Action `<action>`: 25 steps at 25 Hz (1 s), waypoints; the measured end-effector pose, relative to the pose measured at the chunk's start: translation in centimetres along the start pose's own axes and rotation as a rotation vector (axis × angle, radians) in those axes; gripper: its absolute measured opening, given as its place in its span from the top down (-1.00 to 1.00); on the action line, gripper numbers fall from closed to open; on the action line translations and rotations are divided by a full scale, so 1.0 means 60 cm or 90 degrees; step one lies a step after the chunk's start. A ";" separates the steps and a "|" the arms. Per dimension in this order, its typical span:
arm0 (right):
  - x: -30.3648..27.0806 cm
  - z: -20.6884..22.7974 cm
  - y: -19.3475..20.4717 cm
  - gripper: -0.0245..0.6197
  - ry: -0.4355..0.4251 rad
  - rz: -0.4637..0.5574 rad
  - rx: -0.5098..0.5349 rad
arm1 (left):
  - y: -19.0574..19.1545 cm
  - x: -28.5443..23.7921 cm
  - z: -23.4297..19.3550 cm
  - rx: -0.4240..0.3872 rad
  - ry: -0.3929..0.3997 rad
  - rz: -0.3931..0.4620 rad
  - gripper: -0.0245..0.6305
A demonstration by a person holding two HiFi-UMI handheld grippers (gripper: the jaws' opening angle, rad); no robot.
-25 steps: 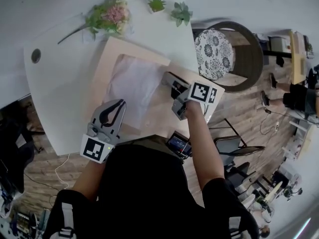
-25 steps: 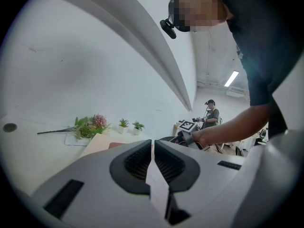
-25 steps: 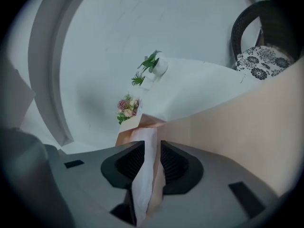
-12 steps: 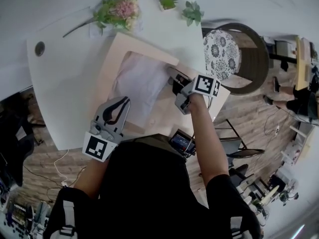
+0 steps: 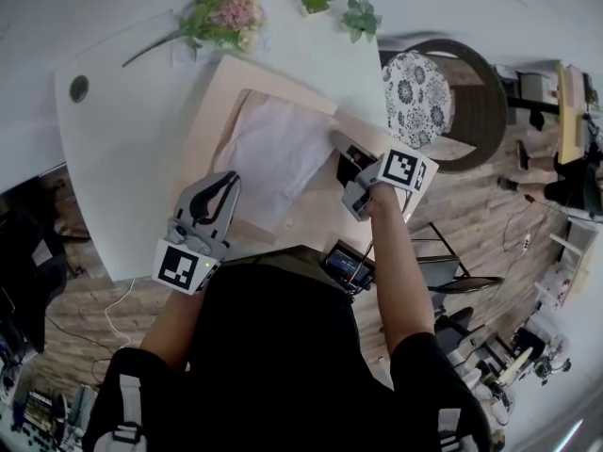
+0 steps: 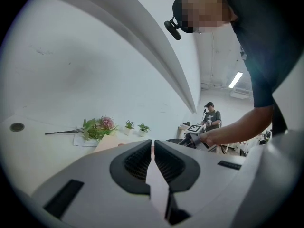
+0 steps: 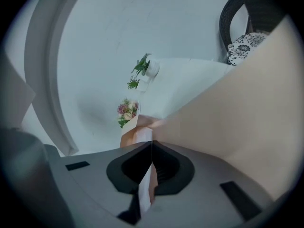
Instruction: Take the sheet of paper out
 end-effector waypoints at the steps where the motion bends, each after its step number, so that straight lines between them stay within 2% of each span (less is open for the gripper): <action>1: 0.015 0.001 0.003 0.89 -0.003 0.012 -0.005 | -0.005 0.001 -0.003 -0.006 -0.003 0.011 0.92; 5: 0.075 0.003 0.023 0.89 -0.028 0.049 -0.021 | -0.014 0.010 -0.001 -0.011 0.001 0.028 0.92; 12: 0.185 0.014 0.042 0.89 0.000 0.151 0.014 | -0.027 0.023 0.045 -0.024 0.043 0.049 0.92; 16: 0.256 0.012 0.040 0.89 0.031 0.202 0.054 | -0.040 0.026 0.067 -0.039 0.063 0.062 0.92; 21: 0.325 -0.007 0.053 0.89 0.041 0.248 0.094 | -0.051 0.031 0.090 -0.047 0.075 0.070 0.92; 23: 0.351 -0.017 0.061 0.89 0.064 0.258 0.134 | -0.055 0.033 0.096 -0.044 0.073 0.072 0.92; 25: 0.369 -0.038 0.072 0.89 0.057 0.262 0.188 | -0.060 0.037 0.102 -0.045 0.070 0.073 0.92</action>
Point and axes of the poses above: the fingertips, and each gripper's own axes: x backward along the fingers, z to its right, y out of its underside, the point moved 4 cm from there along x, backward along the fingers, and after that the axes turned 9 degrees about -x, right-handed, at the moved point
